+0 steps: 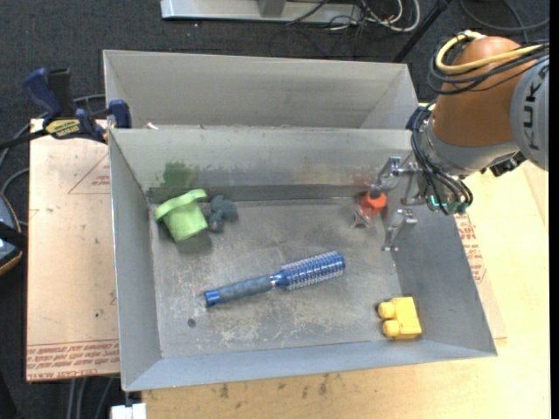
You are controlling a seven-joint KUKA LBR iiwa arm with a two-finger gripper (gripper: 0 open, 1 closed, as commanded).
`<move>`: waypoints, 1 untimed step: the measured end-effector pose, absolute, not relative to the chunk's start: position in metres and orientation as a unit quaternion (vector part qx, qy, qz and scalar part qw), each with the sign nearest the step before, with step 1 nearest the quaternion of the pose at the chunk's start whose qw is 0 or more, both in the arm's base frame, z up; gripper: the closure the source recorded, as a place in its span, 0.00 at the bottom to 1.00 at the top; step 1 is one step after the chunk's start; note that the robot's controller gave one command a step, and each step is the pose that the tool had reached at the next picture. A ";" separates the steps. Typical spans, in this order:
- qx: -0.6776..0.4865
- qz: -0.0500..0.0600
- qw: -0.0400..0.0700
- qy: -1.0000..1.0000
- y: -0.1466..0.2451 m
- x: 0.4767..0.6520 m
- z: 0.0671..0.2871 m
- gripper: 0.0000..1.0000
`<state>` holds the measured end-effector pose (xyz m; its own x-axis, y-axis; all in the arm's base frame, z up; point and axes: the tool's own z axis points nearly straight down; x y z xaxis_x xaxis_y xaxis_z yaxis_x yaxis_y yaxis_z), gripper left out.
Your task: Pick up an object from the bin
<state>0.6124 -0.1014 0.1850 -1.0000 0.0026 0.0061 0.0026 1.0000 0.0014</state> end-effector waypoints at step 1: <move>0.104 0.002 -0.004 -0.995 -0.032 0.580 0.075 0.00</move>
Offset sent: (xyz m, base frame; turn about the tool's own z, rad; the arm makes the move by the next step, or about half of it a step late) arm -0.0361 0.0702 -0.1150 -0.2119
